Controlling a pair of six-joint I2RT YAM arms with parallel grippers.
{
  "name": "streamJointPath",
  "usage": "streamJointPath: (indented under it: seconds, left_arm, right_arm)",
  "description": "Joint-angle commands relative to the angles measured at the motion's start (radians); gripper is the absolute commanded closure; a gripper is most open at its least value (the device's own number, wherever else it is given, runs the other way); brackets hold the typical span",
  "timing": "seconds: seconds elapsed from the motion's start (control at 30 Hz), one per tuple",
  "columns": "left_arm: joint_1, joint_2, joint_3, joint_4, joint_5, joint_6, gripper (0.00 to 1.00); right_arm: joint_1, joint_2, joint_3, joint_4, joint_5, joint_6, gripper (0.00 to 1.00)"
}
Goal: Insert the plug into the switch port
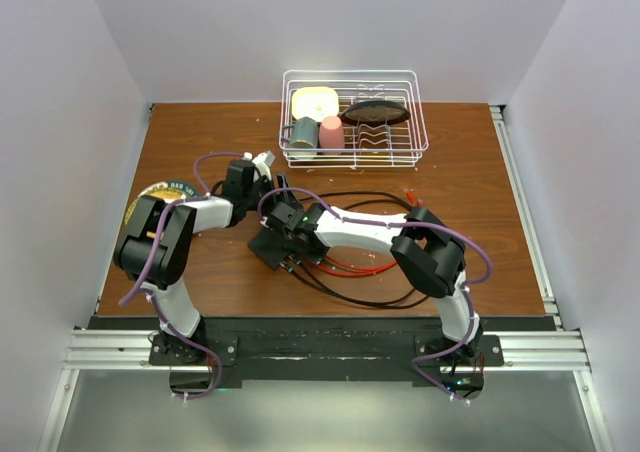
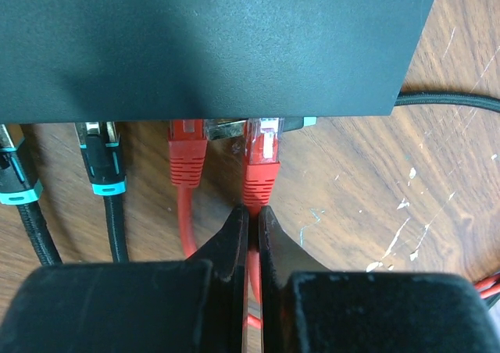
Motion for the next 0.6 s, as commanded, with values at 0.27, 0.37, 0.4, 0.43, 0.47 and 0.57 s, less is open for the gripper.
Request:
streamJointPath:
  seconds: [0.27, 0.37, 0.4, 0.43, 0.47, 0.57]
  left_arm:
    - [-0.013, 0.03, 0.005, -0.07, 0.049, 0.016, 0.3]
    - [-0.013, 0.026, 0.006, -0.077, 0.026, 0.013, 0.29]
    - [-0.013, 0.02, 0.005, -0.082, 0.008, 0.011, 0.29]
    - [-0.013, 0.014, 0.003, -0.085, -0.002, 0.011, 0.27]
    - [-0.012, 0.009, 0.002, -0.087, -0.011, 0.011, 0.27]
    - [0.0, -0.016, -0.008, -0.088, -0.035, 0.013, 0.23]
  right_arm:
    - [-0.032, 0.094, 0.059, -0.104, -0.031, -0.041, 1.0]
    - [-0.032, 0.107, 0.066, -0.127, -0.043, -0.076, 1.0]
    - [-0.032, 0.109, 0.066, -0.131, -0.043, -0.079, 1.0]
    - [-0.032, 0.118, 0.066, -0.135, -0.045, -0.088, 1.0]
    - [-0.03, 0.124, 0.067, -0.138, -0.043, -0.091, 1.0]
    - [-0.029, 0.147, 0.075, -0.15, -0.053, -0.105, 1.0]
